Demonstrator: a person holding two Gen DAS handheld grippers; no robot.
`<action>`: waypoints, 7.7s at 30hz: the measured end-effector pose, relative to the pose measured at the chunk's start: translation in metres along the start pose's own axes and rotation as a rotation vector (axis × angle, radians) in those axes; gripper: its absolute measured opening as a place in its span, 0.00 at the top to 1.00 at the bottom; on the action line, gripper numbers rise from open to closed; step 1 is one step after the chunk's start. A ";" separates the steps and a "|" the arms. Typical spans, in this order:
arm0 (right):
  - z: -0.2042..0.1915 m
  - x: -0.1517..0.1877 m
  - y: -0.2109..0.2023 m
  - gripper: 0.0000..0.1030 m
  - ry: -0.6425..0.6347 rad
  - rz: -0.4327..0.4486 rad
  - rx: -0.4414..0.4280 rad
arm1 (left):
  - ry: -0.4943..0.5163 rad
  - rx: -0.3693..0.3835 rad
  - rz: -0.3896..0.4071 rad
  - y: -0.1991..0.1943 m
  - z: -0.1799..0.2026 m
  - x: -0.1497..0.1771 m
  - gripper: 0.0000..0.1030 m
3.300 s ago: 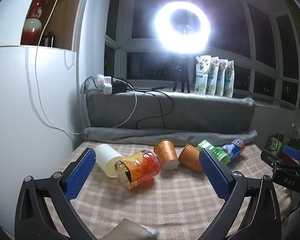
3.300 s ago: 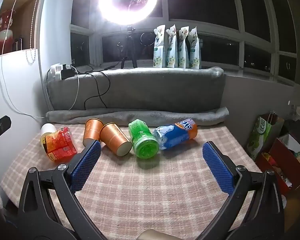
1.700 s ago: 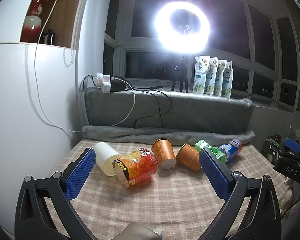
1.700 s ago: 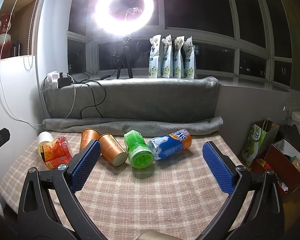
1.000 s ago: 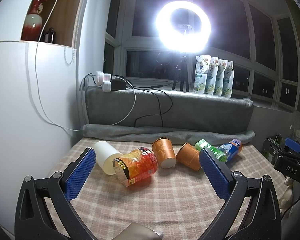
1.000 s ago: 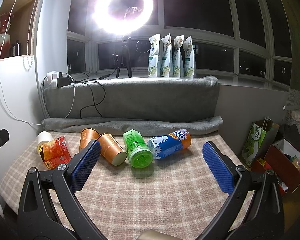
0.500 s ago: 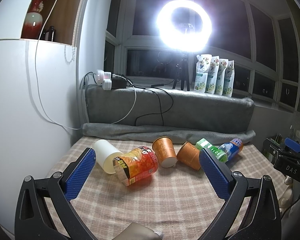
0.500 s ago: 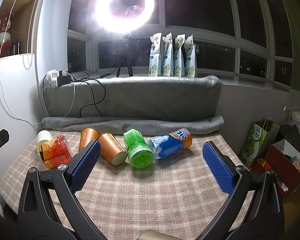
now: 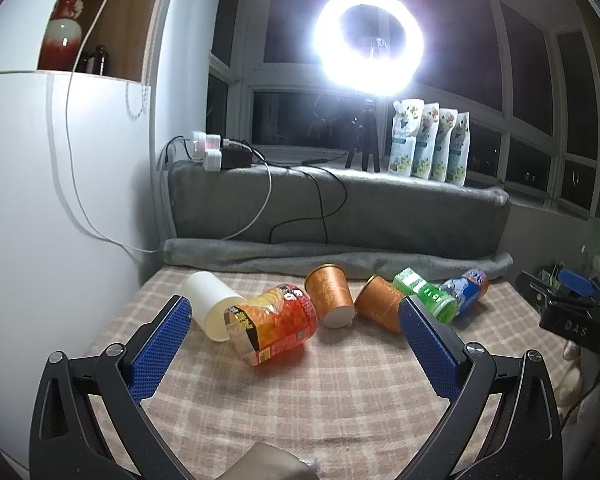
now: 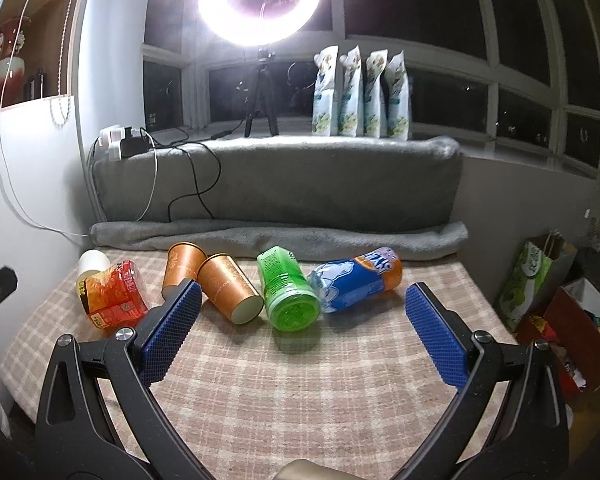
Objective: Flip cup upright
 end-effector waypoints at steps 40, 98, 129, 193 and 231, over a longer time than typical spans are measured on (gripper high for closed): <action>-0.182 -0.010 0.263 0.27 -0.105 -0.716 -0.424 | -0.099 -0.071 -0.158 0.019 -0.060 0.048 0.01; -0.095 0.033 0.123 0.37 0.115 -0.663 -0.500 | -0.094 0.031 -0.212 0.025 -0.026 0.046 0.01; -0.052 0.061 0.101 0.26 0.149 -0.574 -0.381 | -0.124 0.196 -0.344 0.050 0.008 0.051 0.04; 0.084 0.082 0.002 0.26 0.267 -0.388 -0.058 | -0.241 0.515 -0.718 0.163 0.074 0.065 0.34; 0.080 0.078 0.000 0.26 0.246 -0.365 -0.060 | 0.159 0.286 -0.361 0.125 0.118 0.062 0.36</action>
Point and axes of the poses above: each gripper's, at about its wrist camera, not at the fingertips, and y roughly the way its jaws point, z to its right, x to its underside, the point moved 5 cm from there along y, roughly the way its jaws point, and after that the axes turned 2 degrees about x, right-handed, at the moved point
